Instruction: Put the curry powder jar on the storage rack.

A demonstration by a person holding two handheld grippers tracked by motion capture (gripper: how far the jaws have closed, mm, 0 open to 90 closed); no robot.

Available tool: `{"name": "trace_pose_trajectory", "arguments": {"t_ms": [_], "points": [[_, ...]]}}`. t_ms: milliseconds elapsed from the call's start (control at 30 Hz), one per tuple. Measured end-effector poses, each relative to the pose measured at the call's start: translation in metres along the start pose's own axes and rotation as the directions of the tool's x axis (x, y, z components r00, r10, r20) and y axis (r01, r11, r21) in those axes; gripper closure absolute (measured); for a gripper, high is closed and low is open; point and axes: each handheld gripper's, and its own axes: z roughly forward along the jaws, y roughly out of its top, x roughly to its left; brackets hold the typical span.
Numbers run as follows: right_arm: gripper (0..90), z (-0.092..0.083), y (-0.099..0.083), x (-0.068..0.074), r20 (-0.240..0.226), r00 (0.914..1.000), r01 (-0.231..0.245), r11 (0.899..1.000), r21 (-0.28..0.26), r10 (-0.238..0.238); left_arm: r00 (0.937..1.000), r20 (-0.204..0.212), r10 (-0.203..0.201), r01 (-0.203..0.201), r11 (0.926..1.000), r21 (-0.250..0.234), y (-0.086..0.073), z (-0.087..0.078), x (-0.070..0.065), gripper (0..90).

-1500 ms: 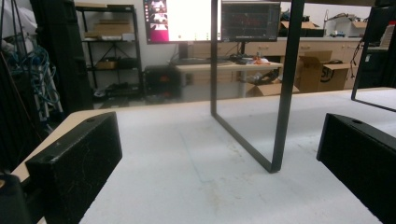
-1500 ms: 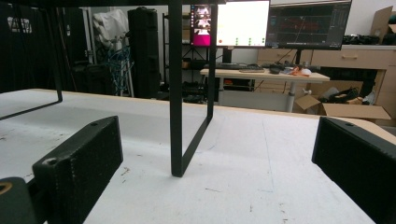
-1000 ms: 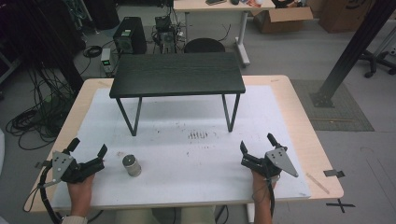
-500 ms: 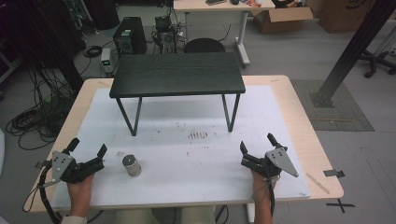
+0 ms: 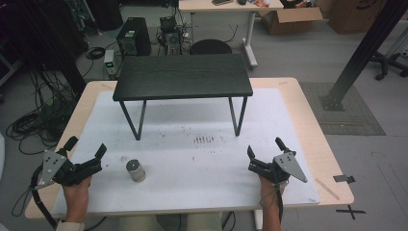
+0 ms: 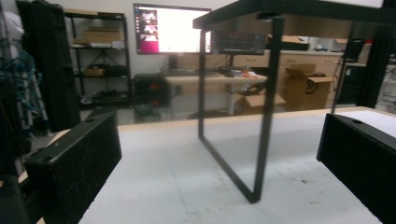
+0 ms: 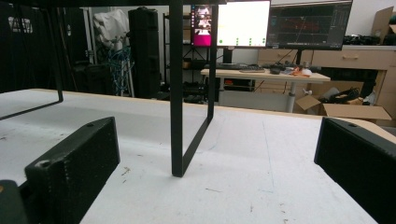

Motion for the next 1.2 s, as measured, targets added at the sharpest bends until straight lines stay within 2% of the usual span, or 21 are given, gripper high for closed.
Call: {"name": "trace_pose_trajectory", "arguments": {"t_ms": [233,367,500,533,567,600,700,833,1200], "points": [[0.0,0.0,0.0,0.0,0.0,1.0,0.001,1.0,0.001,-0.001,0.9978,0.06,-0.029,0.028,0.9996,0.006,0.012,-0.009,-0.01,0.2],[0.0,0.0,0.0,0.0,0.0,1.0,0.001,1.0,0.0,-0.001,0.9963,0.082,-0.025,0.024,0.9997,0.01,0.015,-0.013,-0.014,0.2],[0.0,0.0,0.0,0.0,-0.001,1.0,0.002,1.0,-0.001,-0.002,0.9914,0.128,-0.026,0.026,0.9996,0.006,0.02,-0.018,-0.022,0.2],[0.0,0.0,0.0,0.0,-0.001,1.0,0.002,1.0,-0.001,-0.002,0.9914,0.128,-0.026,0.026,0.9996,0.006,0.02,-0.018,-0.022,0.2],[0.0,0.0,0.0,0.0,-0.001,1.0,0.003,1.0,0.0,-0.003,0.9885,0.148,-0.028,0.028,0.9996,0.007,0.021,-0.019,-0.026,0.3],[0.0,0.0,0.0,0.0,-0.001,1.0,0.003,1.0,0.0,-0.003,0.9885,0.148,-0.028,0.028,0.9996,0.007,0.021,-0.019,-0.026,0.2],[0.0,0.0,0.0,0.0,-0.001,1.0,0.004,1.0,-0.001,-0.004,0.983,0.183,-0.014,0.012,0.9999,0.011,0.022,-0.02,-0.035,0.2],[0.0,0.0,0.0,0.0,-0.001,1.0,0.001,1.0,-0.001,-0.001,0.9791,0.202,0.02,-0.024,0.9995,0.02,0.023,-0.021,-0.044,0.3],[0.0,0.0,0.0,0.0,-0.001,1.0,0.003,1.0,-0.002,-0.003,0.9699,0.243,0.02,-0.035,0.9977,0.058,0.015,-0.021,-0.057,0.2]]}}
